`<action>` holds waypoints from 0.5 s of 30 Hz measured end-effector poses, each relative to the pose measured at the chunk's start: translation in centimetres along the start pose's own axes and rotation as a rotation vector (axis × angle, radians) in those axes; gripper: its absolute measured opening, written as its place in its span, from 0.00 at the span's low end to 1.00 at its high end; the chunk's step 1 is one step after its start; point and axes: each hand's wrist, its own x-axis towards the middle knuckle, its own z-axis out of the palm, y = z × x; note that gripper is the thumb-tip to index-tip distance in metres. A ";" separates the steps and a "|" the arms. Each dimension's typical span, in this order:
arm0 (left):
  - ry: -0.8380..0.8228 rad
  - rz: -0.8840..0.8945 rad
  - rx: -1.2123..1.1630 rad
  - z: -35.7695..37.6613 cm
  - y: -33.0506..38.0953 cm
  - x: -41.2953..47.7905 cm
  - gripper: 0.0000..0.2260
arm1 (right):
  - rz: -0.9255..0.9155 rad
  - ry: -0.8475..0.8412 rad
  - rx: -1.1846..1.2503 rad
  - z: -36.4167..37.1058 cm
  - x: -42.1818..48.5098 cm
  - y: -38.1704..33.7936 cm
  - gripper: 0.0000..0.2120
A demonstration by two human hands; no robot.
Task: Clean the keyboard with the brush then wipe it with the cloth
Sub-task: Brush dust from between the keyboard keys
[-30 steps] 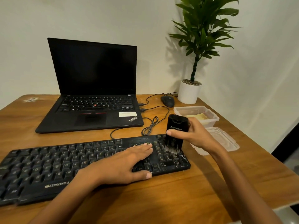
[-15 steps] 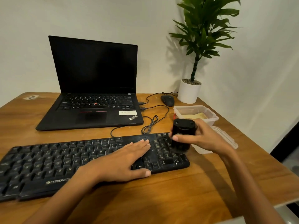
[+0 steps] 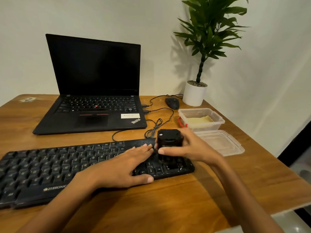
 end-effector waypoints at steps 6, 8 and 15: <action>-0.003 0.008 -0.002 0.0 -0.2 0.1 0.35 | 0.095 0.192 -0.047 -3.9 -2.2 -0.1 0.11; -0.001 0.013 -0.004 0.0 -0.2 0.2 0.34 | 0.073 0.198 -0.017 -4.0 -3.1 -0.1 0.13; 0.008 0.034 0.027 0.2 -0.3 0.3 0.30 | 0.030 0.220 0.080 -1.5 -1.4 1.4 0.23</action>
